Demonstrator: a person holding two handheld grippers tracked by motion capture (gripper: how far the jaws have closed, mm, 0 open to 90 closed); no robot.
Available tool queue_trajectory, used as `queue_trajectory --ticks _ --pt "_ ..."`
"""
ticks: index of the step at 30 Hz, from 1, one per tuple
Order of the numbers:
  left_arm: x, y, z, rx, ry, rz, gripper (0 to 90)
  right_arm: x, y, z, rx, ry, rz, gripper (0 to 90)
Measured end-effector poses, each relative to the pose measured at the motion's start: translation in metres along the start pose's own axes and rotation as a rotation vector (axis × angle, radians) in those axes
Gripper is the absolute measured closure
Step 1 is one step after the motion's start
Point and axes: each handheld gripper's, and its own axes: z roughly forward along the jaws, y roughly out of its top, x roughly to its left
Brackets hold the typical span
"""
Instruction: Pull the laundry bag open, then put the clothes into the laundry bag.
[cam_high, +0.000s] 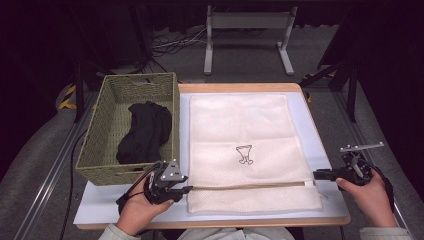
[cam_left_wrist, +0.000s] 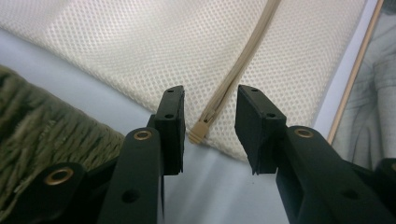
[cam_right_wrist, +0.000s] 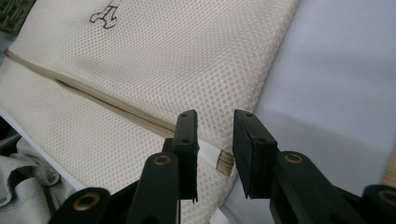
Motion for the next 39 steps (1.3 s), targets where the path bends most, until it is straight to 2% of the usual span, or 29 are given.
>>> queue_trajectory --ticks 3,7,15,19,20,21,26,39 --pt "0.001 0.001 -0.003 -0.038 -0.004 -0.013 60.6 0.006 0.002 -0.004 -0.025 -0.036 -0.033 70.6" --pt "0.002 0.002 -0.003 -0.058 -0.019 -0.031 57.2 0.017 0.006 -0.007 -0.067 -0.017 -0.090 69.6" --pt "0.003 0.002 -0.006 -0.109 -0.014 -0.050 55.2 0.034 0.011 -0.009 -0.120 0.008 -0.172 65.9" --pt "0.003 0.000 -0.008 -0.120 -0.008 -0.059 53.7 0.043 0.015 -0.008 -0.148 0.029 -0.224 62.5" --pt "0.003 0.000 -0.009 -0.121 -0.004 -0.060 53.7 0.043 0.015 -0.008 -0.148 0.029 -0.224 62.5" --pt "0.003 -0.001 -0.009 -0.124 -0.001 -0.064 53.1 0.048 0.018 -0.006 -0.159 0.044 -0.247 61.5" --pt "0.005 -0.002 -0.010 -0.124 0.017 -0.070 52.2 0.056 0.023 -0.001 -0.149 0.054 -0.278 59.6" --pt "0.005 -0.006 -0.011 -0.128 0.014 -0.082 51.6 0.078 0.040 0.018 -0.129 0.101 -0.362 52.7"
